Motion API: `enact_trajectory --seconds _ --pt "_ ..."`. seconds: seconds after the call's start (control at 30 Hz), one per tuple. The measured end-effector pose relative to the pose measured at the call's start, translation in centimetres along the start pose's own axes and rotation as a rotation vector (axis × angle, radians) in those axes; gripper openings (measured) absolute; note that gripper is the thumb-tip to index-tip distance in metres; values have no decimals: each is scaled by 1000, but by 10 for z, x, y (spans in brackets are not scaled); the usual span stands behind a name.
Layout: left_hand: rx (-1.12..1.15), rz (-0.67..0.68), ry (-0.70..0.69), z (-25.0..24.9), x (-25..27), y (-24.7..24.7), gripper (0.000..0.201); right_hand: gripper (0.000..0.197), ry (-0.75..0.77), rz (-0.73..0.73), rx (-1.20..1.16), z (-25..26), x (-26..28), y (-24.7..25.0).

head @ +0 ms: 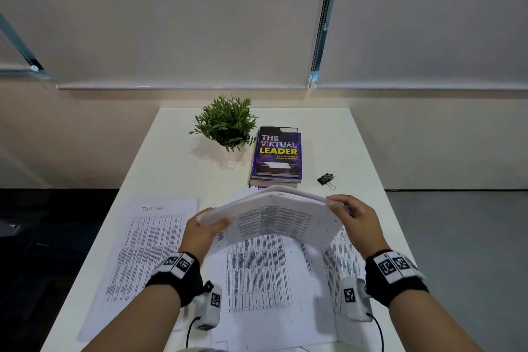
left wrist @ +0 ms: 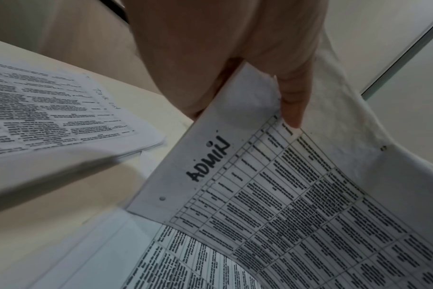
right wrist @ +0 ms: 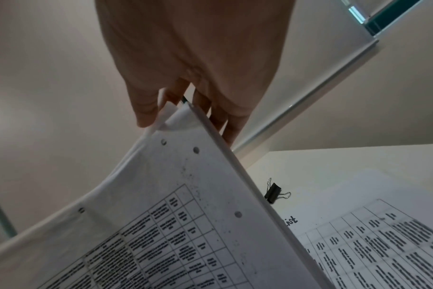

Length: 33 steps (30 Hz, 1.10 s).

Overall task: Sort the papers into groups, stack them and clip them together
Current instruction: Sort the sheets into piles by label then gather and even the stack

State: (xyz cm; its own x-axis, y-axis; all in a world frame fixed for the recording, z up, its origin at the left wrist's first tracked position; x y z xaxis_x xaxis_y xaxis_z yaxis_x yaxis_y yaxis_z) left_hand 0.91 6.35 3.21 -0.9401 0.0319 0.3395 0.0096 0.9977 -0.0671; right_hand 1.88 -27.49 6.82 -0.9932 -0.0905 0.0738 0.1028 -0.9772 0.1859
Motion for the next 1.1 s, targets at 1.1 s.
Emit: enact_trajectory --seconds 1.1 --pt "40 -18 12 -9 -6 -5 22 22 -189 35 -29 -19 0 -1"
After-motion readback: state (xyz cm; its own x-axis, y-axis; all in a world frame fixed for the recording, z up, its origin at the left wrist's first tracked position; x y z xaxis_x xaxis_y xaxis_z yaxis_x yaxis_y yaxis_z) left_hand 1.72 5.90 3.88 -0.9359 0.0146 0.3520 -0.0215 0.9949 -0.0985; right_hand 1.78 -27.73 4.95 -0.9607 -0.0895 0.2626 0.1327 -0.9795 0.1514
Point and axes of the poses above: each hand's wrist, its own x-axis away from the middle knuckle, its own y-axis out of the back of the hand, z = x × y, the point moved 1 cm from there along -x, towards the middle knuckle, and after that the axes turned 15 degrees about z, right-handed, at the moved point
